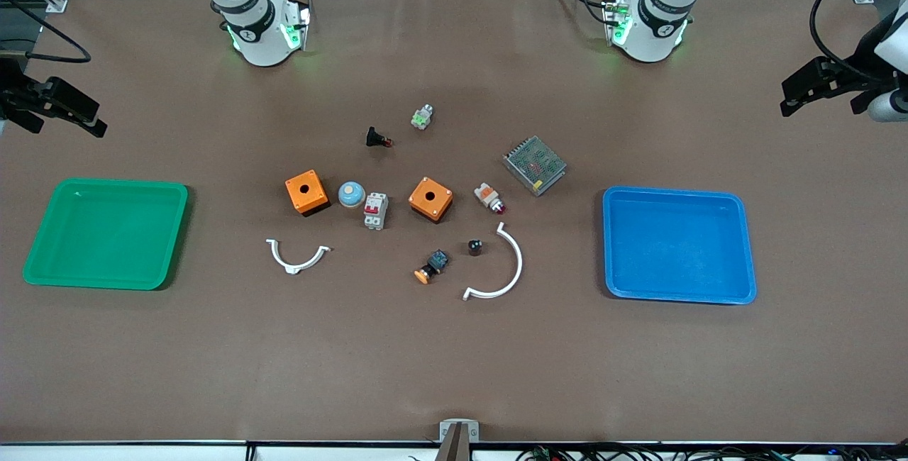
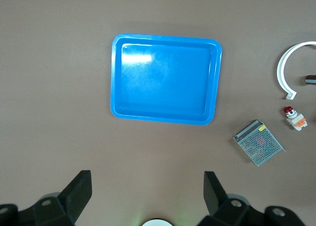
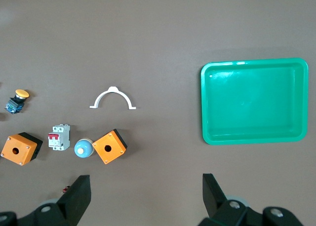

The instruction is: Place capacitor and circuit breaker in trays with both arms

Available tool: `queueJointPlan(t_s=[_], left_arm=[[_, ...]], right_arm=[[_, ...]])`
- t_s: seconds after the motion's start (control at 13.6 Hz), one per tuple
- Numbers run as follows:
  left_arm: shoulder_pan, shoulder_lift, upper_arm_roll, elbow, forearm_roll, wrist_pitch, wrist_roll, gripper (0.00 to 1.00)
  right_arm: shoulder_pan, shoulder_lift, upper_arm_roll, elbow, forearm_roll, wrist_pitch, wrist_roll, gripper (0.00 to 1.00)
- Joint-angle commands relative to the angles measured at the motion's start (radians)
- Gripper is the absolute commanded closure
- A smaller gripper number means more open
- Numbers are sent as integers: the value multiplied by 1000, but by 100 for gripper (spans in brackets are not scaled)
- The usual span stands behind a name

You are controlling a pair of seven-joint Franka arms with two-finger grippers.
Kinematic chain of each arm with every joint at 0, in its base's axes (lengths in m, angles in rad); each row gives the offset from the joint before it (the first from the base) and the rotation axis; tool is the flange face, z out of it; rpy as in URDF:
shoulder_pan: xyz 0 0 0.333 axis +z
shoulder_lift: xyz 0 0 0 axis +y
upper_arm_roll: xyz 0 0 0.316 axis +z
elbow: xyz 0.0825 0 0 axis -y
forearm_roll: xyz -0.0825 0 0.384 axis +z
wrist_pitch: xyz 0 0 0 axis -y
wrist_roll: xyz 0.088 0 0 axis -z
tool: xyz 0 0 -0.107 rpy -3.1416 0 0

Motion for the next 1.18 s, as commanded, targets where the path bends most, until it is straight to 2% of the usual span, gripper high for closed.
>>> queueJointPlan(t_s=[0.0, 0.29, 0.52, 0.74, 0.88, 1.1], left_arm=[[2, -4, -5, 10, -7, -15, 26, 0], [-6, 28, -8, 27, -14, -13, 15, 0], [-39, 118, -47, 49, -19, 13, 3, 0], [-101, 209, -61, 47, -25, 132, -89, 0], [-166, 304, -61, 53, -24, 188, -202, 0], [-240, 425, -61, 53, -21, 341, -350, 0]], right_arm=[[-19, 15, 13, 27, -16, -16, 0, 0], [-19, 15, 13, 27, -16, -16, -1, 0], [-16, 19, 13, 27, -14, -18, 0, 0], [-11, 32, 13, 27, -11, -18, 0, 0], [-17, 39, 14, 22, -16, -27, -3, 0], [-24, 39, 22, 21, -11, -62, -3, 0]])
